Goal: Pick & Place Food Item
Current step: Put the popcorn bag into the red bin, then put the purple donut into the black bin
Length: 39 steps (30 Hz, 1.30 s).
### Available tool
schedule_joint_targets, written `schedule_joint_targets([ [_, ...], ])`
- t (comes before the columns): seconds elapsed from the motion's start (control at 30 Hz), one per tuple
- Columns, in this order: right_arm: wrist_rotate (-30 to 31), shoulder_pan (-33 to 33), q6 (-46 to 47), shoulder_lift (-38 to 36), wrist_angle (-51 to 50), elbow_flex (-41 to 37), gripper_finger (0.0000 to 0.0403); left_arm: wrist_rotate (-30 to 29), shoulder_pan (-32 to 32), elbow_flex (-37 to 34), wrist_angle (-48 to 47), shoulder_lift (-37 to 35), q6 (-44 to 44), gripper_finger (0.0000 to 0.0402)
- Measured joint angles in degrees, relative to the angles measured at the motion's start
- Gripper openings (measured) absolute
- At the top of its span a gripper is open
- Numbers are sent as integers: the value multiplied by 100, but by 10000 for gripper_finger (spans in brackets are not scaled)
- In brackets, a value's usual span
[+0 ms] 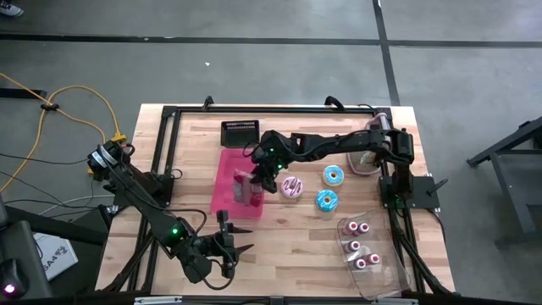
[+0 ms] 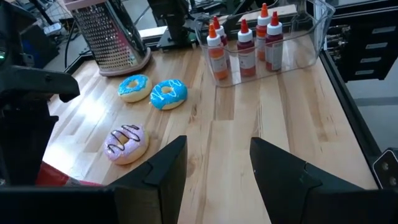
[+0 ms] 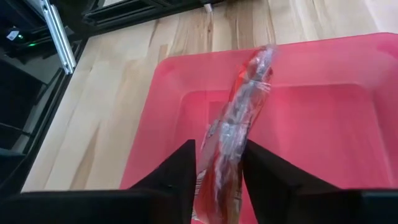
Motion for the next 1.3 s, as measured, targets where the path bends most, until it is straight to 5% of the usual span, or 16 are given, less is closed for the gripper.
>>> schedule_joint_targets([
  [0.6, 20, 9, 28, 0, 184, 0, 131, 0, 0, 0, 25, 0, 0, 169],
  [0.8, 504, 13, 9, -2, 75, 0, 131, 32, -10, 0, 72, 0, 0, 169],
  [1.3, -29, 52, 224, -243, 605, -2, 131, 46, -13, 0, 87, 0, 1, 169],
])
